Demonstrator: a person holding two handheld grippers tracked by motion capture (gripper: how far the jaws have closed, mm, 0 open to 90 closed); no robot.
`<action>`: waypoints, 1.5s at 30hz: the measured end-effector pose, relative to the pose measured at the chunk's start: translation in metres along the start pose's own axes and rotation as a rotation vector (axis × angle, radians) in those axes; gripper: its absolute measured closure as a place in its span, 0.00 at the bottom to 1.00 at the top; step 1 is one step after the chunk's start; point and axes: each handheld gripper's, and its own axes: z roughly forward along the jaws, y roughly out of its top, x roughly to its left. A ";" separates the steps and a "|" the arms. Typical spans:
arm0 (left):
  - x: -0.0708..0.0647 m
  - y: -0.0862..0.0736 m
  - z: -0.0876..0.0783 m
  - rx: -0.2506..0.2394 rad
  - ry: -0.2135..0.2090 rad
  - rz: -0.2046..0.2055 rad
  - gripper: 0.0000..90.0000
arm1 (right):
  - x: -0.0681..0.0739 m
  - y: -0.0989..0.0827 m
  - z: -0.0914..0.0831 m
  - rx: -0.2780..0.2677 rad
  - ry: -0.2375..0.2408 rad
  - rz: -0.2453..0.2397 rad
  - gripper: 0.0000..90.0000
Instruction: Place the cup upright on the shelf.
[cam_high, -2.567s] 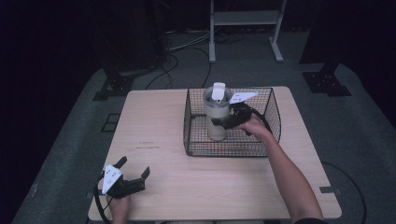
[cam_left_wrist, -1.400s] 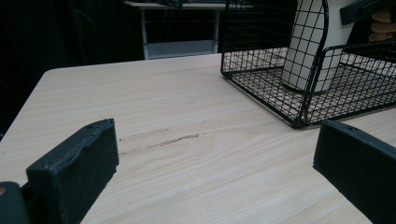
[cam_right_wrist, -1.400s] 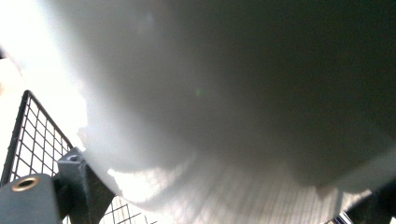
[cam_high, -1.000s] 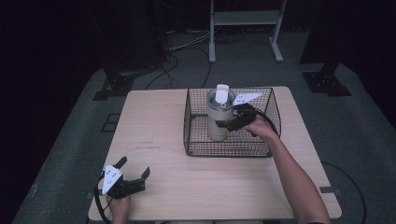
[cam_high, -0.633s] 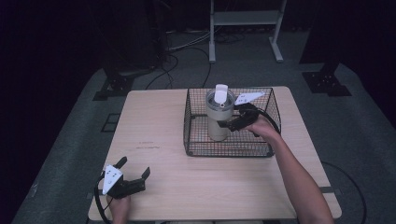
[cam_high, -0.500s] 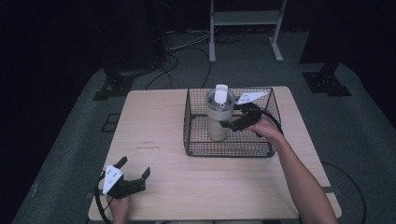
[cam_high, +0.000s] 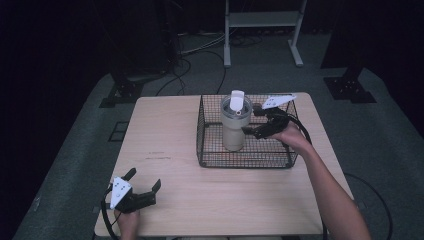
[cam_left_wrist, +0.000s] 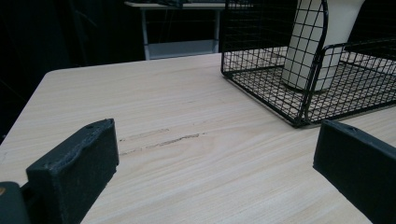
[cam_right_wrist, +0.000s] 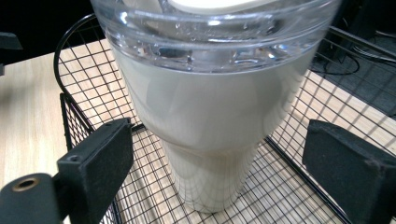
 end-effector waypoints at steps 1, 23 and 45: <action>0.000 0.000 0.000 0.001 0.001 0.001 0.00 | 0.000 0.000 -0.002 -0.003 -0.002 0.002 0.09; -0.001 0.000 0.001 0.007 0.004 0.007 0.00 | 0.007 -0.002 -0.044 -0.044 -0.058 0.048 0.10; -0.001 0.000 0.000 0.008 0.006 0.011 0.00 | 0.034 0.001 -0.066 -0.057 -0.031 -0.016 0.10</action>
